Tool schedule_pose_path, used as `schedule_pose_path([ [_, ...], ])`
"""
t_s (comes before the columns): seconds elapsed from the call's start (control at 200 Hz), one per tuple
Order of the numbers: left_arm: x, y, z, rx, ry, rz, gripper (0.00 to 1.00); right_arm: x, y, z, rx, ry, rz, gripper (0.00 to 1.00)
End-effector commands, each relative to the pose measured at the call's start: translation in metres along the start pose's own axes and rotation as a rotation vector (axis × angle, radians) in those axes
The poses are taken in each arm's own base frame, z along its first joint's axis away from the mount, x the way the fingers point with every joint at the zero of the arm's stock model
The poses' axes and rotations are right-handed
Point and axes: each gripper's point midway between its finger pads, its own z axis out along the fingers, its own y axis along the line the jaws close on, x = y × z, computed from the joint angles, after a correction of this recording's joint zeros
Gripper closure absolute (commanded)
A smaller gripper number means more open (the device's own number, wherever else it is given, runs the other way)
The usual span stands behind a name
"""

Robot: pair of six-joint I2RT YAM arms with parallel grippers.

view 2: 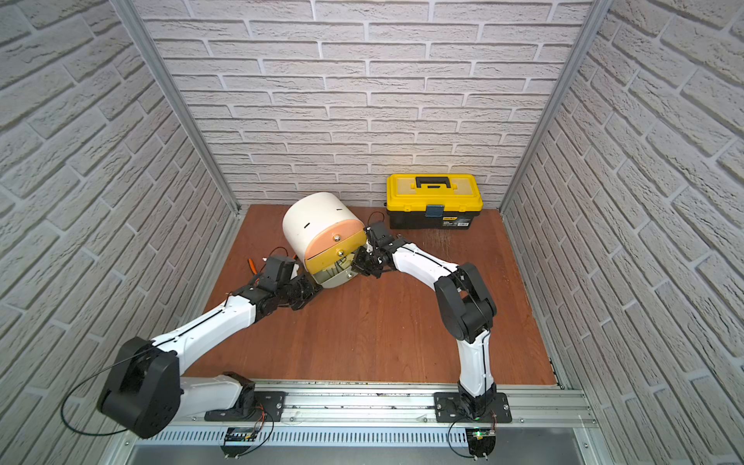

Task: Put the binder clips in the drawer according to color
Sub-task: Close the drawer in the storage box.

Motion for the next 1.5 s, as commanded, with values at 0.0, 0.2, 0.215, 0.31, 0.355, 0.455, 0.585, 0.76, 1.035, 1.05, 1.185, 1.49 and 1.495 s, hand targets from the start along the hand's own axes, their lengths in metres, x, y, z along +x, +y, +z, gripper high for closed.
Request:
schedule_pose_path([
  [0.0, -0.008, -0.009, -0.002, 0.029, -0.005, 0.022, 1.0, -0.003, 0.012, 0.006, -0.025, -0.003, -0.007, 0.98],
  [0.2, -0.011, -0.007, -0.007, 0.033, -0.003, 0.02, 1.0, -0.01, 0.018, 0.012, -0.041, -0.009, 0.005, 0.98],
  [0.215, -0.012, -0.006, -0.007, 0.031, -0.004, 0.019, 1.0, -0.011, 0.019, 0.013, -0.044, -0.01, 0.007, 0.98],
  [0.31, -0.013, -0.006, -0.01, 0.03, -0.002, 0.021, 1.0, -0.015, 0.024, 0.015, -0.058, -0.017, 0.012, 0.98],
  [0.355, -0.014, -0.006, -0.012, 0.03, -0.002, 0.022, 1.0, -0.017, 0.024, 0.017, -0.06, -0.02, 0.018, 0.98],
  [0.455, -0.014, -0.004, -0.015, 0.029, 0.001, 0.023, 1.0, -0.021, 0.029, 0.019, -0.073, -0.025, 0.024, 0.98],
  [0.585, -0.015, -0.003, -0.021, 0.029, -0.002, 0.025, 1.0, -0.026, 0.034, 0.024, -0.091, -0.036, 0.036, 0.98],
  [0.76, -0.016, 0.002, -0.03, 0.023, -0.007, 0.022, 1.0, -0.032, 0.04, 0.032, -0.119, -0.04, 0.058, 0.98],
  [1.035, -0.015, 0.012, -0.043, 0.018, -0.02, 0.002, 1.0, -0.04, 0.053, 0.037, -0.223, -0.092, 0.115, 0.98],
  [1.05, -0.015, 0.012, -0.043, 0.018, -0.02, 0.001, 1.0, -0.041, 0.053, 0.038, -0.227, -0.095, 0.121, 0.98],
  [1.185, -0.014, 0.015, -0.047, 0.016, -0.025, -0.003, 1.0, -0.044, 0.056, 0.036, -0.279, -0.128, 0.152, 0.98],
  [1.49, -0.012, 0.017, -0.054, 0.017, -0.035, -0.002, 1.0, -0.049, 0.06, 0.036, -0.344, -0.159, 0.19, 0.98],
  [1.495, -0.012, 0.017, -0.054, 0.016, -0.036, -0.003, 1.0, -0.049, 0.06, 0.036, -0.343, -0.16, 0.19, 0.98],
])
